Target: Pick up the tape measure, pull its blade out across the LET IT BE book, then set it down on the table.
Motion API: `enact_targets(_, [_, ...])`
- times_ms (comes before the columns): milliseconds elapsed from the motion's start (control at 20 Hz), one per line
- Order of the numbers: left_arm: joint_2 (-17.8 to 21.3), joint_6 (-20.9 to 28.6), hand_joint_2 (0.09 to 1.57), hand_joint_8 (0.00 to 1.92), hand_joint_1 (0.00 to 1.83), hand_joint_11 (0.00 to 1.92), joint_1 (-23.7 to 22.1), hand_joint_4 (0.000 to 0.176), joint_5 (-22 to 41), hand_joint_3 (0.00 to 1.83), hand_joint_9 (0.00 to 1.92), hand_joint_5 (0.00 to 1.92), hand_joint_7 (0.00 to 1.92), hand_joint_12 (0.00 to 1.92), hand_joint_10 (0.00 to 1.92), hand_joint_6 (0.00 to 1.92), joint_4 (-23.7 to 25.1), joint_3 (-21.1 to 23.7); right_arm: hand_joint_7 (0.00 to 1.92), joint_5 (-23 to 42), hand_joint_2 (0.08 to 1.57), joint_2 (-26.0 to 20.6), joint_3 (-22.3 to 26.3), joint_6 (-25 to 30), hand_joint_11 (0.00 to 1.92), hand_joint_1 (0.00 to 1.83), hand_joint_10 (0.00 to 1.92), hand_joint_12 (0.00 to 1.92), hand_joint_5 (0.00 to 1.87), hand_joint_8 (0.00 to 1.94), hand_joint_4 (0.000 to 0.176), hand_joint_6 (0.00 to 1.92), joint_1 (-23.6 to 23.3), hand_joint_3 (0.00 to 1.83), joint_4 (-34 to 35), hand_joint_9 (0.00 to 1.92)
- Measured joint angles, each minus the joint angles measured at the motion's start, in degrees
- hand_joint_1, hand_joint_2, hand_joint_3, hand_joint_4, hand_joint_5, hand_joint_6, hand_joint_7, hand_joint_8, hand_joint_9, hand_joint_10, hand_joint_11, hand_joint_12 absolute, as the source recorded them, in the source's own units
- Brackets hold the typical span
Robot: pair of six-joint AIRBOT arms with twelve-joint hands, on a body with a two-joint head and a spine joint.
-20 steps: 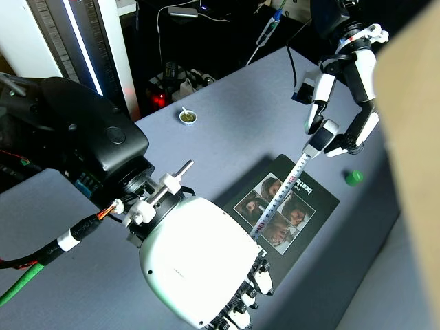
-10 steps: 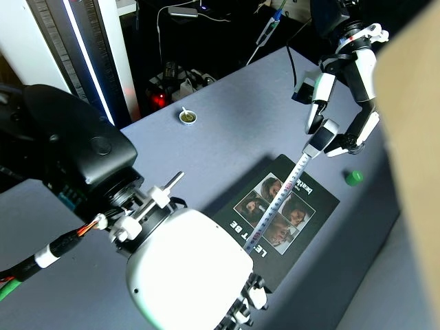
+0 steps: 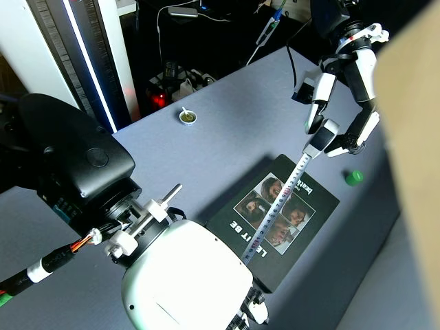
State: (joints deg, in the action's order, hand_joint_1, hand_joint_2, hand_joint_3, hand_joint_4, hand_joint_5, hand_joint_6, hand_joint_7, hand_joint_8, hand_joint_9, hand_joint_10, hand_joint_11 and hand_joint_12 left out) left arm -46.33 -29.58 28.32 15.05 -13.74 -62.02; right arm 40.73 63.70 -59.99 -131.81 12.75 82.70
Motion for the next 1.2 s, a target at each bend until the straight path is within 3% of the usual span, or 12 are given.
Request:
enact_targets(500, [0.0,-0.28,1.08,0.55,1.39,0.95,0.0,0.0,-0.09,0.0,1.02,0.91,1.17,0.97,1.1,0.98,0.26,0.0,0.99,1.9,1.18,0.31,1.33,1.27,0.63,1.35,1.41,1.4,0.74,1.0,0.0,1.29,1.44,0.0,-1.77,0.72])
enact_targets(700, [0.0,-0.28,1.08,0.55,1.39,0.94,-0.02,0.0,-0.09,0.0,1.03,0.91,1.16,0.96,1.08,0.99,0.22,0.0,0.95,2.05,1.2,0.31,1.33,1.31,0.59,1.34,1.47,1.41,0.66,1.07,0.0,1.32,1.42,0.0,-2.47,0.72])
enact_targets(750, [0.0,-0.28,1.08,0.55,1.39,0.95,-0.02,0.0,-0.09,0.0,1.04,0.91,1.17,0.96,1.08,0.99,0.24,0.0,0.93,2.05,1.21,0.31,1.33,1.33,0.56,1.21,1.05,1.39,0.68,1.13,0.0,1.35,1.44,0.0,-2.43,0.7])
enact_targets(800, [0.0,-0.28,1.08,0.55,1.39,0.95,-0.02,0.0,-0.09,0.0,1.04,0.91,1.16,0.96,1.08,0.98,0.22,0.0,0.8,2.08,1.24,0.31,1.36,1.33,0.48,1.03,0.78,1.35,0.71,0.64,0.0,1.37,1.49,0.0,-2.45,0.67])
enact_targets(850, [0.0,-0.28,1.07,0.53,1.39,0.95,-0.02,0.0,-0.09,0.0,1.03,0.92,1.18,0.95,1.09,0.97,0.24,0.0,0.78,2.14,1.24,0.31,1.38,1.38,0.4,0.83,0.56,1.29,0.59,0.32,0.0,0.72,1.84,0.0,-2.97,0.64])
enact_targets(900, [0.0,-0.28,1.07,0.53,1.39,0.95,-0.07,0.0,-0.09,0.0,1.03,0.92,1.19,0.95,1.09,0.97,0.24,0.0,0.74,2.23,1.26,0.31,1.53,1.29,0.3,0.65,0.38,1.26,0.57,0.14,0.0,0.33,2.14,0.0,-2.78,0.58])
enact_targets(950, [0.02,-0.66,1.07,0.53,1.39,0.95,-0.07,0.0,-0.15,0.0,1.03,0.92,1.18,0.95,1.09,0.96,0.57,-0.07,0.69,2.71,1.26,0.28,1.57,0.9,0.2,0.56,0.23,1.23,0.56,0.05,0.0,0.14,2.58,0.0,-2.91,0.54])
enact_targets(1100, [0.09,-0.79,1.07,0.52,1.39,0.96,-0.04,0.0,-0.68,0.0,1.03,0.92,1.19,0.95,1.08,0.96,0.52,-0.28,0.49,4.2,1.23,-0.04,1.51,0.7,0.01,0.4,0.04,1.17,0.47,0.0,0.0,0.0,2.93,0.0,-2.75,0.41])
enact_targets(1200, [0.07,-0.74,1.07,0.53,1.39,0.96,-0.04,0.0,-0.68,0.0,1.04,0.92,1.18,0.95,1.07,0.97,0.55,-0.28,0.4,4.28,1.2,-0.02,1.6,0.68,0.0,0.32,0.01,1.1,0.42,0.0,0.0,0.0,2.93,0.0,-3.08,0.35])
